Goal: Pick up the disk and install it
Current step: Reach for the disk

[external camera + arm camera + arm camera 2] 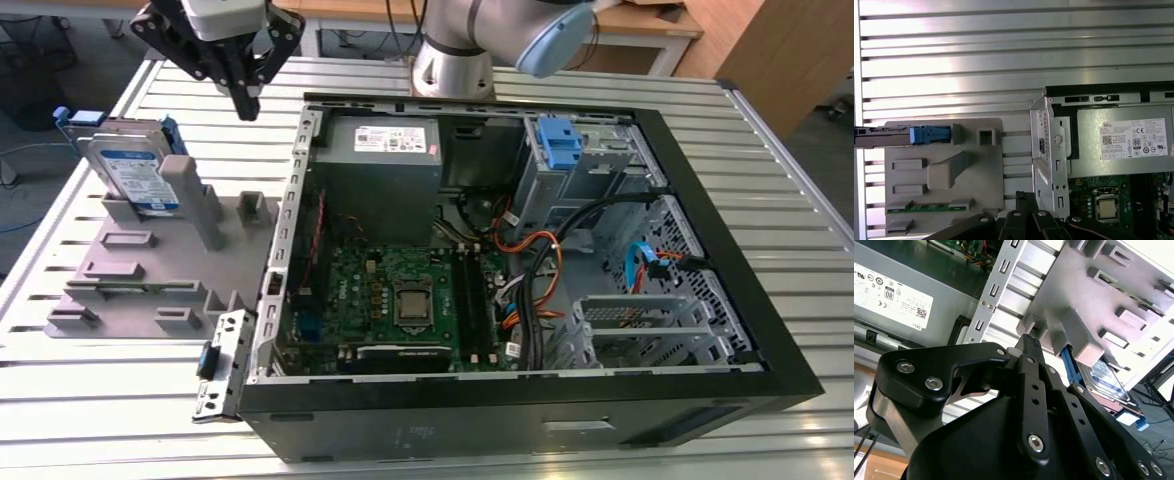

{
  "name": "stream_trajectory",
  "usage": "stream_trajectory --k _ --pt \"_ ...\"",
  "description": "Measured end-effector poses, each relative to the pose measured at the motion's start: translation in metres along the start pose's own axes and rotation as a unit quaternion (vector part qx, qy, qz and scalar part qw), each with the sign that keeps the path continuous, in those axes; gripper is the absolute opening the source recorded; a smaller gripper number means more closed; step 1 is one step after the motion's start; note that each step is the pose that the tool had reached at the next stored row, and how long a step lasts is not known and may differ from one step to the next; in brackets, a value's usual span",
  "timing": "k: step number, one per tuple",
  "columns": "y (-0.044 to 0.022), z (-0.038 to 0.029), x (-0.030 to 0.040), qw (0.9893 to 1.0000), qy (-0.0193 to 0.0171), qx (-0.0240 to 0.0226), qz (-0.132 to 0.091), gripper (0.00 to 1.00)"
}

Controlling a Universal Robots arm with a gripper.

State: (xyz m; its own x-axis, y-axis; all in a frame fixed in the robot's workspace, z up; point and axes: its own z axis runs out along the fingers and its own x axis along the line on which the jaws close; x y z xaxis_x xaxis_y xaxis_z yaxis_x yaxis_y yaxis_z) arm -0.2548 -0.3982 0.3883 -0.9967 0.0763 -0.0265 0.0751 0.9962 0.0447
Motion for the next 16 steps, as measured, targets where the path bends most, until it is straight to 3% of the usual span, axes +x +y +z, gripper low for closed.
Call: stream_trajectory --k 16 --pt "-0.0016 0.0010 0.0255 1.0000 0.0000 0.0000 0.000 0.11"
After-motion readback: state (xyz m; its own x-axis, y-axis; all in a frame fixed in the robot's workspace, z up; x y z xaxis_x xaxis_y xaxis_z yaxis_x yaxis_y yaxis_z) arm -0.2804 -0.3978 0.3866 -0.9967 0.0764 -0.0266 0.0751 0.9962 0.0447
